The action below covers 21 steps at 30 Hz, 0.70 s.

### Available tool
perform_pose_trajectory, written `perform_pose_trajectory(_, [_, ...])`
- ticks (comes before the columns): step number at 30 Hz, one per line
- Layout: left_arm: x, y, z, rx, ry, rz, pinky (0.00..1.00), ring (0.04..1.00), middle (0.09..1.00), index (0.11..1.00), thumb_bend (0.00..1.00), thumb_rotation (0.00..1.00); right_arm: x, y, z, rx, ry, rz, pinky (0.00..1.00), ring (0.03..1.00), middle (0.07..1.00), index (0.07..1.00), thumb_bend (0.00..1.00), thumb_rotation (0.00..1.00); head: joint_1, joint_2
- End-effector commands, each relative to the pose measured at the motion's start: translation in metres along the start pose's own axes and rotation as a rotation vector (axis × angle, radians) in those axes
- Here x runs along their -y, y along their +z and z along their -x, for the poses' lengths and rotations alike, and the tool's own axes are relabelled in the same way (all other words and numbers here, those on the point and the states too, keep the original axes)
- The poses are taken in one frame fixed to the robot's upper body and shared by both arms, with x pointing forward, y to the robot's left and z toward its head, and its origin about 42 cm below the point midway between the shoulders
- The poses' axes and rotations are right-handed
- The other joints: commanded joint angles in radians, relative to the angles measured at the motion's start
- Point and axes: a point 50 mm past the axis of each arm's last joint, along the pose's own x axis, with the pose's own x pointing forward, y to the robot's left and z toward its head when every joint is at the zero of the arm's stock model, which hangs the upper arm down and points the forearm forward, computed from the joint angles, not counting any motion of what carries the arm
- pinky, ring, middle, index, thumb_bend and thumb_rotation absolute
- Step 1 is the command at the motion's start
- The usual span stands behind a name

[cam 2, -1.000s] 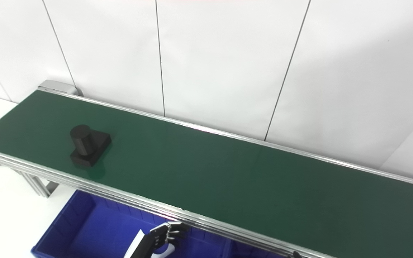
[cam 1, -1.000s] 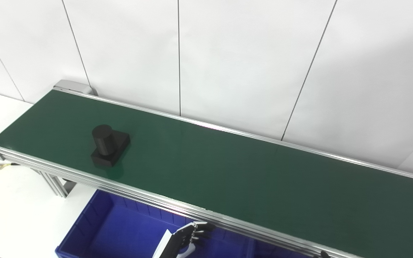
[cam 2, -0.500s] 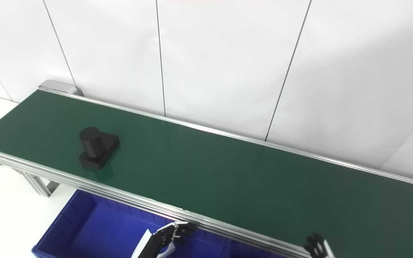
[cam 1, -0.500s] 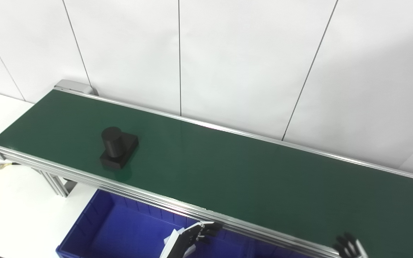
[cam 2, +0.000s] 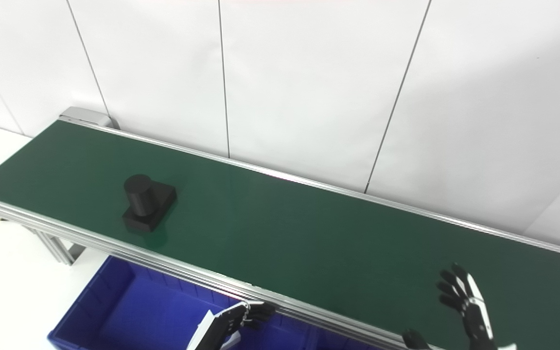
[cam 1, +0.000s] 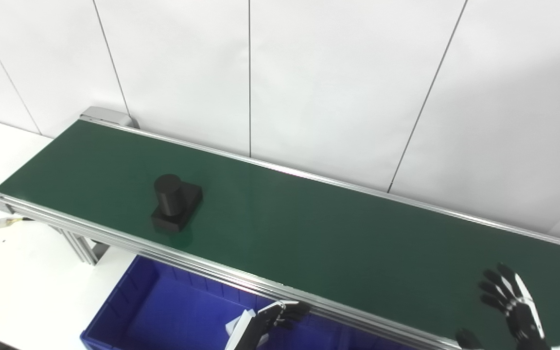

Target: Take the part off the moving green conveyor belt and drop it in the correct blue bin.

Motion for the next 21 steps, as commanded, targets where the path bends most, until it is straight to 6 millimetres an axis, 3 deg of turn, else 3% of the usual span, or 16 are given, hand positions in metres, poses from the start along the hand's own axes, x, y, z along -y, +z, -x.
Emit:
perform_pose_trajectory(1, [0.0,0.008,-0.007,0.069,0.005,0.003,0.67,0.719,0.73,0.704,1.0,0.28,0.002,0.012,-0.015,0.038,-0.005,-0.01,0.73,0.794,0.843,0.895,0.66,0.66,-0.006,0.001])
perform_pose_trajectory(4, [-0.001,0.008,-0.007,0.068,0.005,0.005,0.66,0.717,0.73,0.703,1.0,0.28,-0.002,0.013,-0.028,0.023,0.044,0.001,0.68,0.775,0.843,0.899,0.65,0.67,-0.017,0.003])
perform_pose_trajectory(6, [-0.001,0.008,-0.006,0.069,0.004,0.006,0.66,0.714,0.728,0.703,1.0,0.29,-0.003,0.013,-0.036,0.017,0.077,0.007,0.71,0.781,0.854,0.912,0.67,0.68,-0.022,0.006])
perform_pose_trajectory(21, [-0.005,0.01,-0.007,0.093,-0.013,-0.022,0.67,0.718,0.735,0.707,1.0,0.28,-0.013,0.025,-0.083,0.053,0.177,0.032,0.67,0.73,0.783,0.855,0.73,0.52,-0.044,0.012])
